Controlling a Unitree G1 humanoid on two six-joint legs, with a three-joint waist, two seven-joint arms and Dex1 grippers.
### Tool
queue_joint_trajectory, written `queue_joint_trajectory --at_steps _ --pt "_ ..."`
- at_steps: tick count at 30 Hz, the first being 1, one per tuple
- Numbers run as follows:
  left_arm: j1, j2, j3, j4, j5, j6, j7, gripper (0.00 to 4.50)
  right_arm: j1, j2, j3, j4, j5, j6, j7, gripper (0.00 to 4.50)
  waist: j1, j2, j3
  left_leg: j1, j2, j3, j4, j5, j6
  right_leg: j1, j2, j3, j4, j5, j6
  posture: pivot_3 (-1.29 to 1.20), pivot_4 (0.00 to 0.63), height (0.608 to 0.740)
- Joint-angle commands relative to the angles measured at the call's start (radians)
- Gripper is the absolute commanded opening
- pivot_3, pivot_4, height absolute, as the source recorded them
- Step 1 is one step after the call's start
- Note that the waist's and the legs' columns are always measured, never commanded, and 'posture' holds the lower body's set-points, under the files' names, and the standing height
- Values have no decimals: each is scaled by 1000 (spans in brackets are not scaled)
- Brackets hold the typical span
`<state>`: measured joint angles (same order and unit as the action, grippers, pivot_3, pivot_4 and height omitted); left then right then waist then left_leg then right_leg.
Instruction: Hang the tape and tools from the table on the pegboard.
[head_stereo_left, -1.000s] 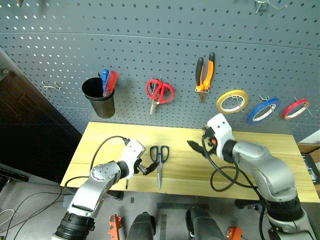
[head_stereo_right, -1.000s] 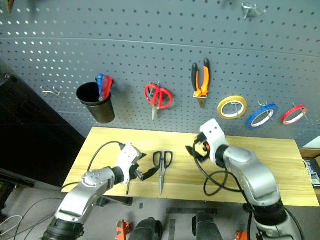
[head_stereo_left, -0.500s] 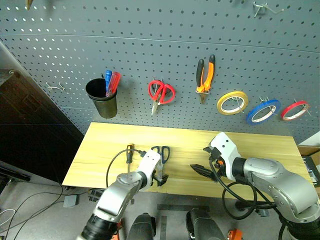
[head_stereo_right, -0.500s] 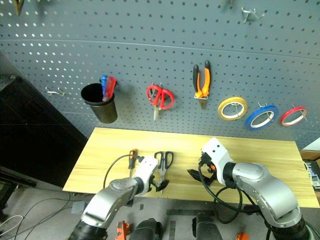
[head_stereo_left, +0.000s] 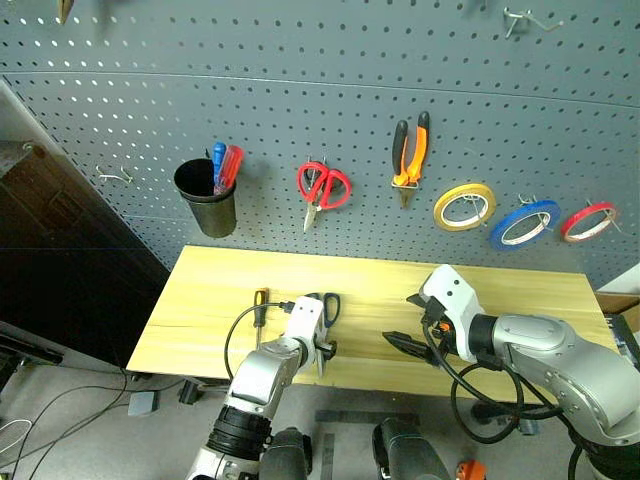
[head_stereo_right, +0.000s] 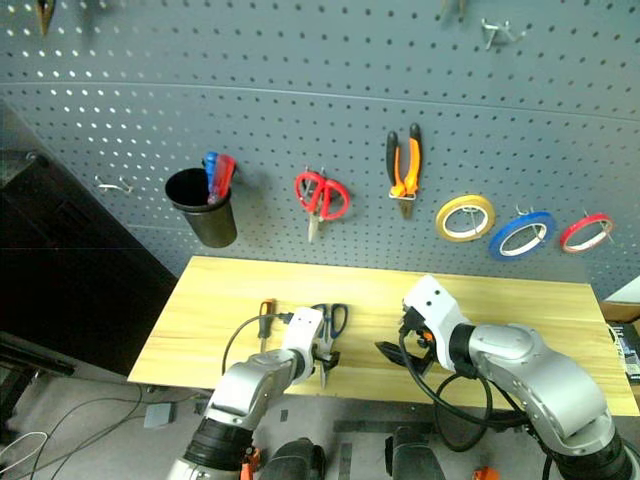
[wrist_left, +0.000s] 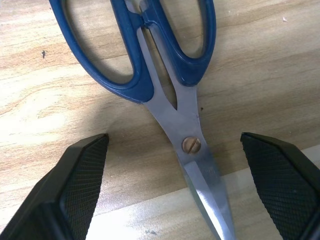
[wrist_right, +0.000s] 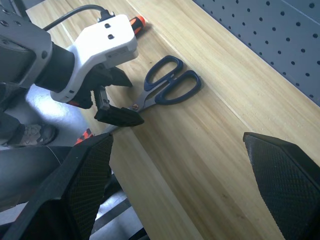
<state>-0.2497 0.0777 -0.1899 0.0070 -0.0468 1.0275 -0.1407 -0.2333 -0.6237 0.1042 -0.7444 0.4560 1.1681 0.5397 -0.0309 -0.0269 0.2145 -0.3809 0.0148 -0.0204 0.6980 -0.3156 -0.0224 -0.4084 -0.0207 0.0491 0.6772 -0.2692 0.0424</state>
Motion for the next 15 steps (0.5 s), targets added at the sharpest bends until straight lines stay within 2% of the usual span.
queue_joint_trajectory --at_steps 1,11,15 --pt "-4 1 7 39 13 -6 13 3691 0 -3 -25 -40 25 -1 -6 4500 0 0 0 0 0 -1 0 0 0 0 -1 -1 0 0 0 -37 212 740" --pt "-73 34 74 136 2 -83 -10 645 22 0 -41 -40 56 -5 -24 4500 1 0 0 -1 -2 -4 0 1 0 2 -2 -4 -1 0 0 -43 207 740" --pt "-64 65 64 135 -5 -120 -53 592 27 1 -43 -44 57 -6 -31 4500 1 1 0 -1 -1 -5 0 1 0 2 -2 -5 -2 0 1 -48 205 740"
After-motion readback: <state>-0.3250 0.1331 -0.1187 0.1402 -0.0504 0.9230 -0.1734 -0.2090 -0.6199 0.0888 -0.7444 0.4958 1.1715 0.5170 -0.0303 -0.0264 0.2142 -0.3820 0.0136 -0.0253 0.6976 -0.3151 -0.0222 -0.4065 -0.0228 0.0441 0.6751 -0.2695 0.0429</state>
